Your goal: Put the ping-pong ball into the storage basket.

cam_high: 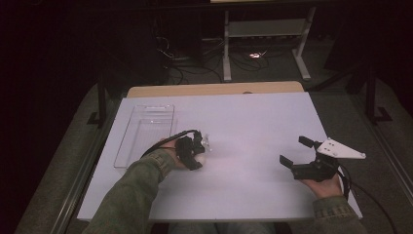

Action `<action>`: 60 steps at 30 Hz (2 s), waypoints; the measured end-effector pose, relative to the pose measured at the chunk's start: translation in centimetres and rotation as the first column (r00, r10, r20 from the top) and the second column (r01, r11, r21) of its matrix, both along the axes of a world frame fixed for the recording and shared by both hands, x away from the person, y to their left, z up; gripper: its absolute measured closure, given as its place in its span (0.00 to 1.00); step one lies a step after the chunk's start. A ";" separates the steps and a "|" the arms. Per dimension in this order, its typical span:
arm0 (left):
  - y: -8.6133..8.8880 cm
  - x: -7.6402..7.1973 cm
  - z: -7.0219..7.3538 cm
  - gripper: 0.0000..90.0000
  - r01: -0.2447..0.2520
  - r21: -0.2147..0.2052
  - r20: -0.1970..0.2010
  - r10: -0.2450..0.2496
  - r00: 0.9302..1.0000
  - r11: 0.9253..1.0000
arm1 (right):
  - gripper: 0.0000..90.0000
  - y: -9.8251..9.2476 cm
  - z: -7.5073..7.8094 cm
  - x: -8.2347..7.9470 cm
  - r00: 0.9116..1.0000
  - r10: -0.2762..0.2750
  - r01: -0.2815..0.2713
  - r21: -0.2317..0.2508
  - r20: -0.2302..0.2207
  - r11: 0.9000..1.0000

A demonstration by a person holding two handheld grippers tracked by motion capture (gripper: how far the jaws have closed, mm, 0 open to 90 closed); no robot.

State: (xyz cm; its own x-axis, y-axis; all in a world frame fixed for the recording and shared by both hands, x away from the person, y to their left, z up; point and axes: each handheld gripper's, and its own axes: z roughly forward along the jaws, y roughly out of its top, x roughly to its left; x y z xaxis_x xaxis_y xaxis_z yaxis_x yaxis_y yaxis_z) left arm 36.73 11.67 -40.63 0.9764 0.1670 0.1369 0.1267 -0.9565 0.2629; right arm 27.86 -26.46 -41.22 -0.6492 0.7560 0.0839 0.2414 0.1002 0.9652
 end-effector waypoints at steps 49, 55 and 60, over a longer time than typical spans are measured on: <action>-0.3 -1.4 5.3 0.56 0.064 -0.028 -0.010 -0.065 0.998 0.998 | 0.00 0.0 0.1 -0.3 1.000 0.000 0.000 0.000 0.004 1.000; -0.4 -1.7 6.0 0.56 0.077 -0.034 -0.007 -0.077 0.997 0.996 | 0.00 0.1 0.1 -0.3 1.000 0.001 -0.001 0.000 0.006 1.000; -0.4 -1.7 6.5 0.56 0.075 -0.038 -0.004 -0.075 0.997 0.996 | 0.00 0.1 0.1 -0.3 1.000 0.005 -0.005 -0.001 0.005 1.000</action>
